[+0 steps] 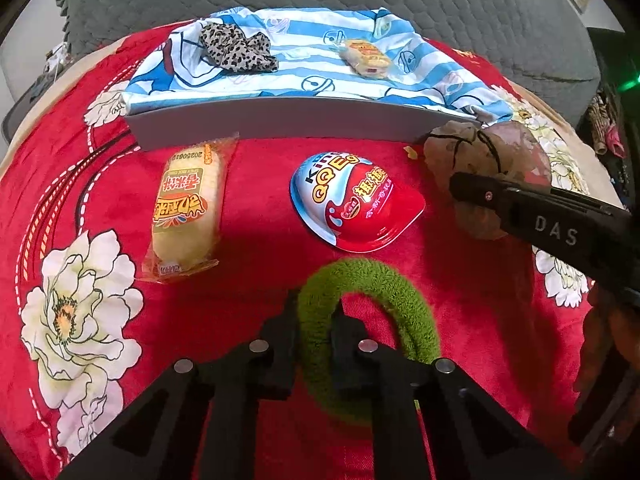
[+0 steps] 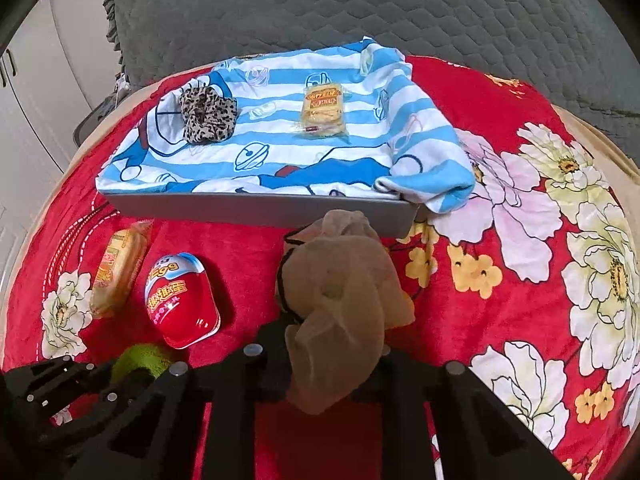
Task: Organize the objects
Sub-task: 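Close the left tool on the green fuzzy ring while the right tool grasps the brown mesh bag, then lift the green ring with the left tool while the right tool lifts the mesh bag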
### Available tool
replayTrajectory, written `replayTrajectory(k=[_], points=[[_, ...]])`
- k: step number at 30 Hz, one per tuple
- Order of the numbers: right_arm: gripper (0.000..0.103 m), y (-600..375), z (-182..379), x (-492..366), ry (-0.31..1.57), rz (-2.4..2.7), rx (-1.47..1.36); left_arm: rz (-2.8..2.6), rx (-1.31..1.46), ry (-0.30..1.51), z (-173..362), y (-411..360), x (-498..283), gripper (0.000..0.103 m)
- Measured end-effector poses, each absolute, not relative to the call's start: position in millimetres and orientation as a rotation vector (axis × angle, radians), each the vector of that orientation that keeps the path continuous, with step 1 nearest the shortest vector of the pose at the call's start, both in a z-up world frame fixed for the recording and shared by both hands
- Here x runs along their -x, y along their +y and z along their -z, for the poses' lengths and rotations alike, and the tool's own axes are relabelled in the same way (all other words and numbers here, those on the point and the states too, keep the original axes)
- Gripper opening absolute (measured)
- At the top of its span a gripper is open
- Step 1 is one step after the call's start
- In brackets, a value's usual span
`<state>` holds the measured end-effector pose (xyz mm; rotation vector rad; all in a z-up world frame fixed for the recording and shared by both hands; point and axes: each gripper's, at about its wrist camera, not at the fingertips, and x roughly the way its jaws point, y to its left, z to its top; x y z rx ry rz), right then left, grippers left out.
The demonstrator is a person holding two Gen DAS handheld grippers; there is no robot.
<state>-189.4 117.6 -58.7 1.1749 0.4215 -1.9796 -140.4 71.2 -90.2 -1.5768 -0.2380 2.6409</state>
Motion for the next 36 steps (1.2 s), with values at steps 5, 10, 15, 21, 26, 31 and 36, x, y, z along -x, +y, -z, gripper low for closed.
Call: replayTrajectory(k=[5, 10, 15, 21, 26, 31, 36], points=[[0.019, 122.2, 52.2, 187.7, 0.404, 1.987, -1.167, -2.642, 1.578, -0.237, 88.9, 71.4, 137.2, 0.012], [0.019, 128.1, 47.9, 182.6, 0.394, 1.985, -1.171, -2.643, 1.583, -0.231, 86.8, 71.9, 133.5, 0.012], [0.019, 135.0, 43.3, 175.1, 0.395, 1.978, -1.176, -2.643, 1.594, -0.214, 83.6, 71.8, 128.8, 0.012], [0.019, 144.7, 32.5, 163.6, 0.387, 1.976, -1.162, -2.658, 1.596, -0.214, 75.8, 67.6, 121.2, 0.012], [0.019, 152.0, 21.0, 148.5, 0.385, 1.962, -1.138, -2.679, 1.568, -0.213, 61.4, 67.3, 114.0, 0.012], [0.019, 158.8, 6.2, 134.3, 0.375, 1.956, -1.101, -2.694, 1.533, -0.204, 45.9, 67.4, 104.9, 0.012], [0.019, 164.2, -2.1, 122.7, 0.361, 1.950, -1.082, -2.715, 1.500, -0.211, 31.9, 66.6, 95.9, 0.012]])
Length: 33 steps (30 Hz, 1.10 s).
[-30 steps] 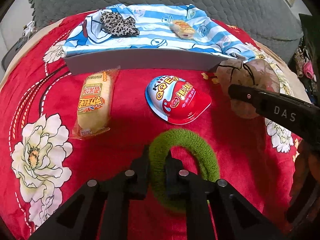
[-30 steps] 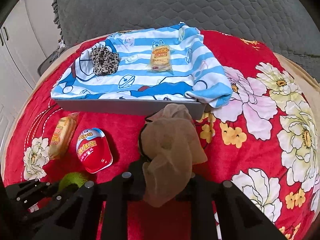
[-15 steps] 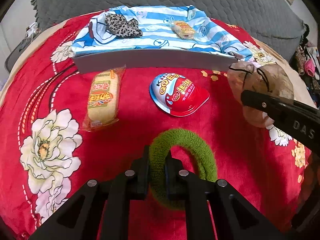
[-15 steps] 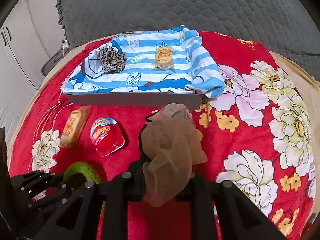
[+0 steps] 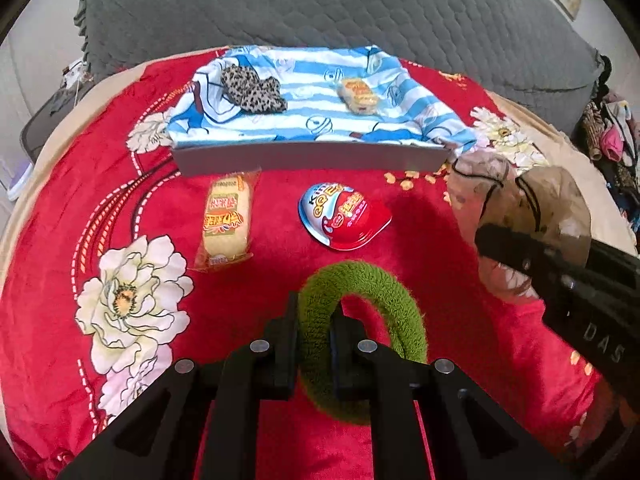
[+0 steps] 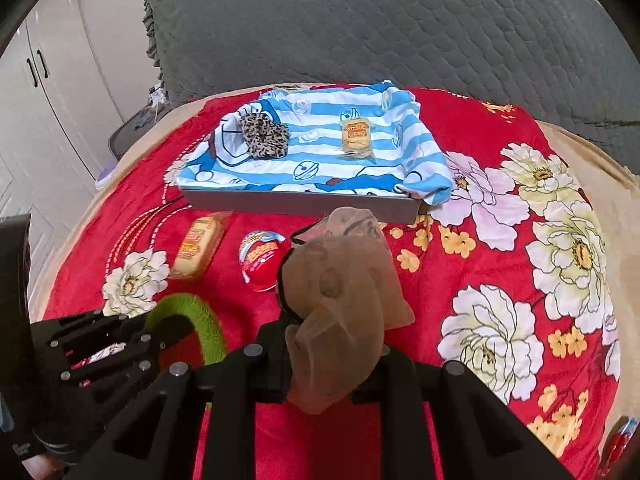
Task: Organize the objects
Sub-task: 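Lift the green ring with the left tool while the right tool lifts the mesh bag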
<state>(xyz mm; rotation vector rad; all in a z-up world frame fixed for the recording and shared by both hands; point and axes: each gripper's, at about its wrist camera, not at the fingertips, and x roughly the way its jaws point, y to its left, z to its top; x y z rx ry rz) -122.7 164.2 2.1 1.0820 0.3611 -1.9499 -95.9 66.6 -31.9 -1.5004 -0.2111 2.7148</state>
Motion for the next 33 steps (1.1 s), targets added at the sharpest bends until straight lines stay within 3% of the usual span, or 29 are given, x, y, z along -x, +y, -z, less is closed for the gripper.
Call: replayTrajectory(k=[21, 33], points=[[0.019, 185.6, -51.0, 69.8, 0.359, 1.954, -0.912, -2.839, 1.365, -0.198, -30.3, 54.7, 56.7, 0.012], [0.019, 190.9, -60.6, 55.5, 0.357, 1.939, -0.863, -2.864, 1.351, -0.188, -34.5, 56.3, 41.2, 0.012]])
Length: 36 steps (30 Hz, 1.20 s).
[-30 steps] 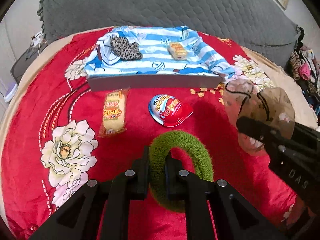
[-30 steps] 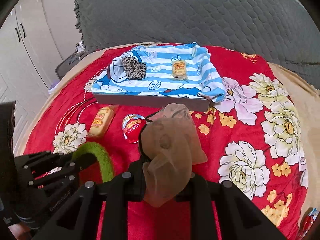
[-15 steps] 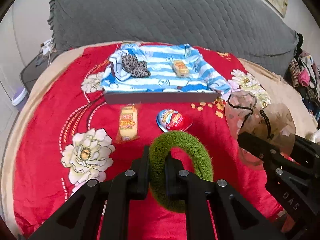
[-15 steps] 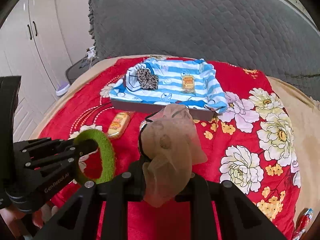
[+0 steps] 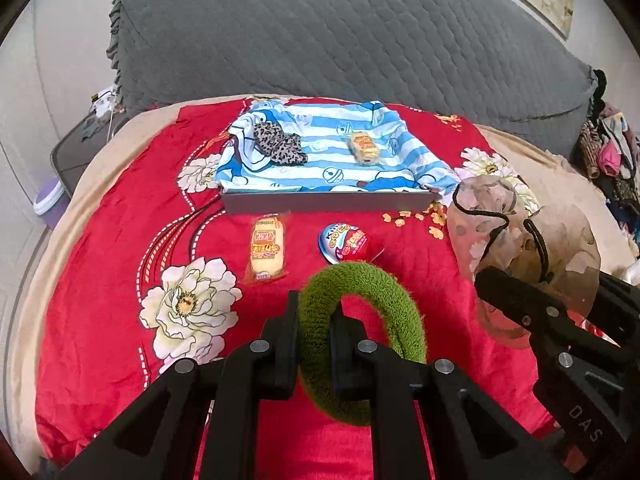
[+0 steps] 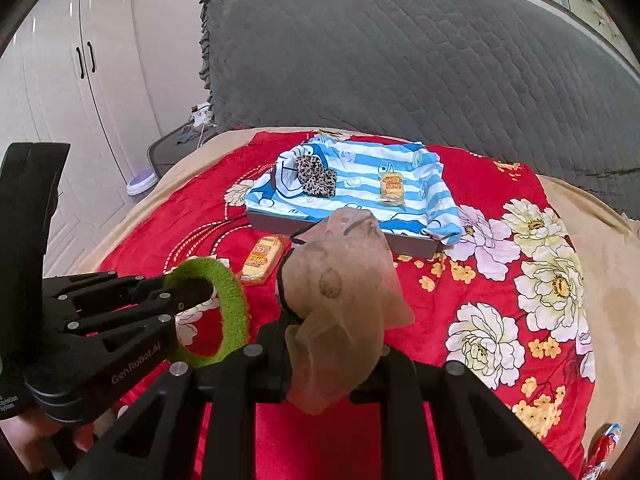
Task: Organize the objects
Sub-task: 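Lift the green ring with the left tool while the right tool lifts the mesh bag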
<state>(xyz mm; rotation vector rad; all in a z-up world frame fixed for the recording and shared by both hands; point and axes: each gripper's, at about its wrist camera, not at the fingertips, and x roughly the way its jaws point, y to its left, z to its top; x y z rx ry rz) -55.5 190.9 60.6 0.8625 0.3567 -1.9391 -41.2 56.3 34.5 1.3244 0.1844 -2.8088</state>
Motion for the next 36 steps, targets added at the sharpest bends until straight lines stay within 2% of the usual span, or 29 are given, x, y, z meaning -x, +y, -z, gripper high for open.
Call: replayTrajectory(k=[12, 36], points=[[0.019, 190.5, -68.2, 52.1, 0.337, 1.947, -0.816, 2.818, -1.271, 0.238, -43.7, 50.8, 39.6, 0.012], [0.019, 169.8, -107.2, 74.7, 0.243, 2.002, -0.675, 2.874, -1.130, 0.206, -80.3, 49.9, 74.2, 0.012]])
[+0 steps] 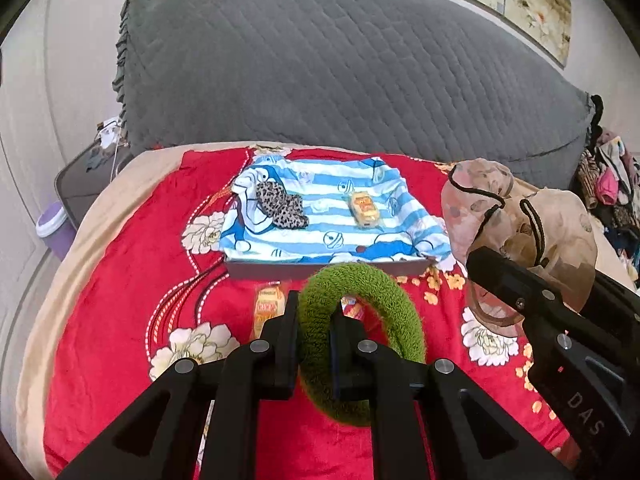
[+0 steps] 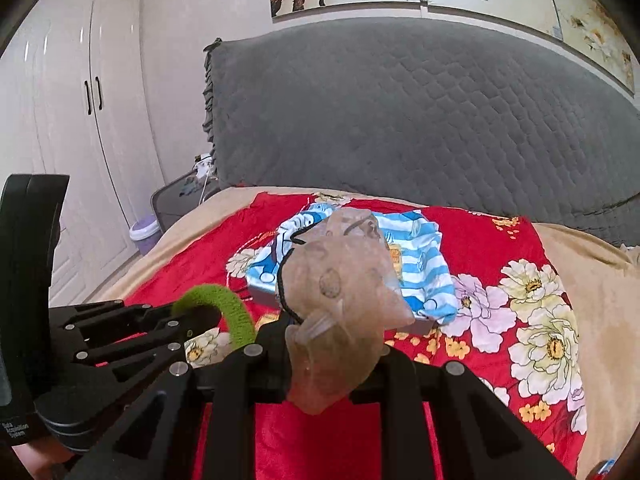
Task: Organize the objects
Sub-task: 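Lift the green ring with the left tool while the right tool lifts the mesh bag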
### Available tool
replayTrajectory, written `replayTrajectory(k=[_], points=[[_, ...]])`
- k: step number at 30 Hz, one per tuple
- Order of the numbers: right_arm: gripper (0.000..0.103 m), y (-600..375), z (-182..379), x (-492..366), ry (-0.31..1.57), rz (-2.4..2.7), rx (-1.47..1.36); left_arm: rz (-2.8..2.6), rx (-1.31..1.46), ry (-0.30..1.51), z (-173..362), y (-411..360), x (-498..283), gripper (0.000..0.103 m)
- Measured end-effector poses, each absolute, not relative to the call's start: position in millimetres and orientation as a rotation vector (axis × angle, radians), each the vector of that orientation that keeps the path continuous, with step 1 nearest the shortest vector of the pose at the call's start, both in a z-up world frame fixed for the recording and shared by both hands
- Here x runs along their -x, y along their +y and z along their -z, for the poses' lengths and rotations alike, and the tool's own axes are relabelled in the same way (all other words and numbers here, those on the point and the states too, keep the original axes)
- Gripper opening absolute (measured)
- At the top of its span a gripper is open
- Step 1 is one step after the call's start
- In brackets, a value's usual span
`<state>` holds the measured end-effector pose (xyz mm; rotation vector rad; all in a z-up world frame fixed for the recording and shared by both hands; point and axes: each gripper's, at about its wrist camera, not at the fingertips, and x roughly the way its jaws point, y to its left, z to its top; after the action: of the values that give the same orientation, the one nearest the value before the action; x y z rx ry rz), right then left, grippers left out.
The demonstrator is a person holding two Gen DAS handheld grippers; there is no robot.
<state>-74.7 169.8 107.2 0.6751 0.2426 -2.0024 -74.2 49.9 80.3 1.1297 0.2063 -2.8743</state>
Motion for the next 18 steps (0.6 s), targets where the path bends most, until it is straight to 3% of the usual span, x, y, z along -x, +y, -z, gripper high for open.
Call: replayTrajectory(k=[18], points=[[0.019, 154.3, -106.2, 95.6, 0.217, 2.008, -0.670, 2.877, -1.127, 0.197, -78.9, 52.5, 111.0, 0.012]])
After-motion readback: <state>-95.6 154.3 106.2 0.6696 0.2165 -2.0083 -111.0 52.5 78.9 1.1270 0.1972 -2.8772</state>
